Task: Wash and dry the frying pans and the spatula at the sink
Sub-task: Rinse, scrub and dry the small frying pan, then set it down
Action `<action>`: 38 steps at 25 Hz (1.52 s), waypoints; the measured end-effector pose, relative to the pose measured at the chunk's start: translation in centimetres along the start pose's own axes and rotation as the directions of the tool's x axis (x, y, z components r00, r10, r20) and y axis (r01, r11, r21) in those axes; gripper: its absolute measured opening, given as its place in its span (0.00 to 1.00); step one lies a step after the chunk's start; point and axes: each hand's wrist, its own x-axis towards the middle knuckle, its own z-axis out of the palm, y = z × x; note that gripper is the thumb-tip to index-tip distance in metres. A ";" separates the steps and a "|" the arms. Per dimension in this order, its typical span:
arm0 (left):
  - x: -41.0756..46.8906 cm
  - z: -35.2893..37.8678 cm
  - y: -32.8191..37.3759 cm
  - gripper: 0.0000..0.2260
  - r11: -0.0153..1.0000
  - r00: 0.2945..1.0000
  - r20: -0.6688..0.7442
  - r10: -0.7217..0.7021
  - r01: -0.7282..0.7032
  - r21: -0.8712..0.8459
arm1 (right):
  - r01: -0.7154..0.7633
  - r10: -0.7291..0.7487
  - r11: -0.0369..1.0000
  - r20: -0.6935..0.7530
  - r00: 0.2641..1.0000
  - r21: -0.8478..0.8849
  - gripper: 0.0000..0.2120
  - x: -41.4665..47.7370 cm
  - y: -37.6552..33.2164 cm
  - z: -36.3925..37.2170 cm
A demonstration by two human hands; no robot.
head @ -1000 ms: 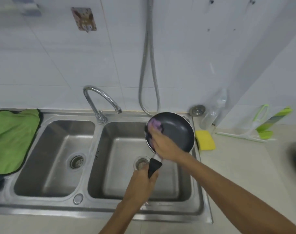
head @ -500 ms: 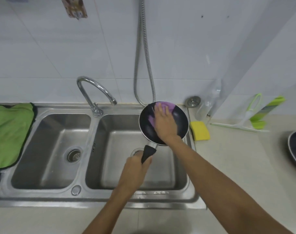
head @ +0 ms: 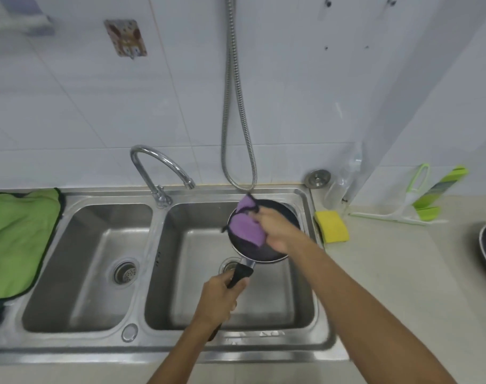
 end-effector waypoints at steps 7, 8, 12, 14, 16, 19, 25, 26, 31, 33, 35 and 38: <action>-0.2 -1.8 -1.3 0.19 0.691 0.902 0.333 -0.275 0.426 -0.584 | 0.247 -0.215 0.965 -0.261 0.941 0.093 0.12 -4.3 -3.7 -8.7; -0.3 -1.4 -0.6 0.20 0.679 0.886 0.401 -0.233 0.444 -0.585 | 0.254 -0.261 0.965 -0.304 0.916 -0.063 0.12 -4.2 -2.2 -7.9; -1.2 1.0 3.4 0.11 0.869 0.883 0.431 -0.187 0.353 -0.346 | 0.478 -0.657 0.362 0.144 0.740 -0.800 0.20 -5.0 6.0 -1.1; -1.6 1.2 3.9 0.10 0.938 0.903 0.407 -0.140 0.252 -0.236 | 0.458 -0.700 -0.047 0.356 0.619 -0.888 0.19 -2.4 5.6 0.6; -2.1 0.4 3.5 0.15 0.955 0.915 0.389 -0.106 0.202 -0.216 | 0.419 -0.732 0.099 0.219 0.645 -0.903 0.14 0.5 0.7 -0.1; -2.8 -1.2 3.4 0.17 0.961 0.918 0.395 -0.034 0.138 -0.238 | 0.196 -0.554 0.568 -0.195 0.809 -0.800 0.16 3.5 -5.2 -5.0; -2.0 -1.0 3.5 0.18 0.837 0.901 0.431 -0.043 0.268 -0.477 | 0.515 -0.689 0.659 -0.164 0.706 -0.548 0.13 -5.4 6.1 -1.0; -1.8 -0.9 3.7 0.18 0.857 0.897 0.438 -0.054 0.267 -0.441 | 0.561 -0.751 0.511 -0.021 0.659 -0.651 0.18 -6.7 7.1 0.3; -2.3 0.5 4.4 0.15 0.967 0.920 0.386 -0.069 0.157 -0.200 | 0.430 -0.713 0.143 0.209 0.669 -0.891 0.15 0.4 -2.6 0.3; -2.4 0.1 4.6 0.17 0.974 0.922 0.386 -0.030 0.113 -0.194 | 0.284 -0.565 0.406 0.006 0.825 -0.869 0.14 3.5 -7.6 -2.8; -2.9 -0.4 4.6 0.18 0.958 0.903 0.429 0.013 0.111 -0.264 | 0.164 -0.377 0.692 -0.157 0.913 -0.703 0.13 4.8 -8.7 -6.9; -3.6 -0.2 4.8 0.16 0.852 0.882 0.467 0.059 0.199 -0.484 | 0.128 -0.245 0.951 -0.431 0.869 -0.282 0.17 3.0 -4.3 -8.9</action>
